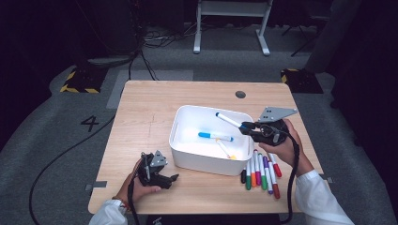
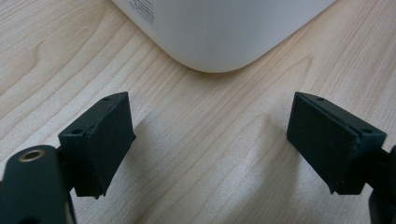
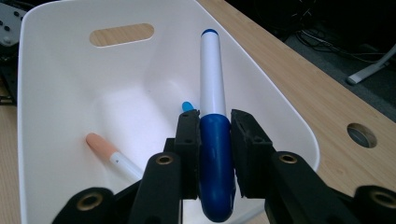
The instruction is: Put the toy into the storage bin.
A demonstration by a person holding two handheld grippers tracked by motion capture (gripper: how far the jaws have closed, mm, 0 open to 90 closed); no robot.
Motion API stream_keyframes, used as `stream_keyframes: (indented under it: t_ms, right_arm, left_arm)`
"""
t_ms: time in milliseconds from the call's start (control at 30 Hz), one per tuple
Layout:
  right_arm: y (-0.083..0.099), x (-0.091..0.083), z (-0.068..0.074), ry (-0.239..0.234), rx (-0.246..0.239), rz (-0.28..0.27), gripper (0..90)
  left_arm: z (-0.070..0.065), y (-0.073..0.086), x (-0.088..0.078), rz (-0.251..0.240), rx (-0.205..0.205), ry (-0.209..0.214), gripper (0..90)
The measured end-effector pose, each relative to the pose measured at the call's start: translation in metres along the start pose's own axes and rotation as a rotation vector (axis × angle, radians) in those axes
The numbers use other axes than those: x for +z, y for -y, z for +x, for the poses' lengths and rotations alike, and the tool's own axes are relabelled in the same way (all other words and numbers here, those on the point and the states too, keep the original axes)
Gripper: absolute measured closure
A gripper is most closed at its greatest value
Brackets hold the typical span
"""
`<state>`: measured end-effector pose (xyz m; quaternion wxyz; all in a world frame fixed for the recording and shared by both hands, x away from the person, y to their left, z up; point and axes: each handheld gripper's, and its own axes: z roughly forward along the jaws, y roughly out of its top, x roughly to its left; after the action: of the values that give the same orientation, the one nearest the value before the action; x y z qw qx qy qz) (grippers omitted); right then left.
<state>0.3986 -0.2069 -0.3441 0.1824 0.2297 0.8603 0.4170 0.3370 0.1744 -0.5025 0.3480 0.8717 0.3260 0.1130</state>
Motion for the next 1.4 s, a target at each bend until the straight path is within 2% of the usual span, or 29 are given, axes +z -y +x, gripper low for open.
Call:
stream_keyframes:
  t_ms: [167, 200, 367, 633, 767, 800, 867, 900, 1000, 1067, 1100, 1200, 1400]
  right_arm:
    - [-0.009, 0.016, 0.004, -0.032, -0.008, 0.017, 73.7]
    - [-0.010, 0.019, 0.004, -0.034, -0.024, 0.022, 73.7]
    - [-0.017, 0.038, 0.009, -0.057, -0.048, 0.069, 73.7]
    - [-0.020, 0.056, 0.018, -0.096, -0.082, 0.124, 73.7]
    - [-0.019, 0.059, 0.023, -0.100, -0.097, 0.164, 73.6]
    - [-0.019, 0.060, 0.023, -0.099, -0.109, 0.160, 73.7]
    - [-0.018, 0.059, 0.024, -0.117, -0.090, 0.160, 73.6]
    - [-0.018, 0.059, 0.024, -0.115, -0.106, 0.172, 73.6]
    - [-0.017, 0.059, 0.027, -0.125, -0.102, 0.190, 73.6]
    - [-0.016, 0.059, 0.028, -0.144, -0.122, 0.194, 73.6]
    - [-0.015, 0.058, 0.032, -0.144, -0.111, 0.210, 73.6]
    - [-0.014, 0.057, 0.037, -0.156, -0.126, 0.228, 73.6]
    - [-0.014, 0.054, 0.045, -0.195, -0.163, 0.225, 73.6]
  left_arm:
    - [0.000, 0.000, 0.000, 0.001, 0.000, -0.001, 14.8]
    - [0.000, 0.000, 0.000, 0.001, 0.000, -0.001, 14.8]
    - [0.000, 0.000, 0.000, 0.001, 0.000, 0.000, 14.8]
    - [0.000, 0.000, 0.000, 0.001, 0.000, -0.001, 14.8]
    - [0.000, 0.000, 0.000, 0.000, 0.000, 0.000, 14.9]
    - [0.000, 0.000, 0.000, 0.000, 0.000, 0.000, 14.8]
    - [0.000, 0.000, 0.000, 0.000, 0.000, 0.000, 14.8]
    - [0.000, 0.000, 0.000, 0.000, 0.000, 0.000, 14.8]
    - [0.000, 0.000, 0.000, 0.000, 0.000, 0.000, 14.8]
    - [0.000, 0.000, 0.000, 0.001, 0.000, -0.001, 14.8]
    - [0.000, 0.000, 0.000, 0.001, 0.000, -0.001, 14.8]
    - [0.000, 0.000, 0.000, 0.000, 0.000, 0.000, 14.8]
    - [0.000, 0.000, 0.000, 0.001, 0.000, -0.001, 14.8]
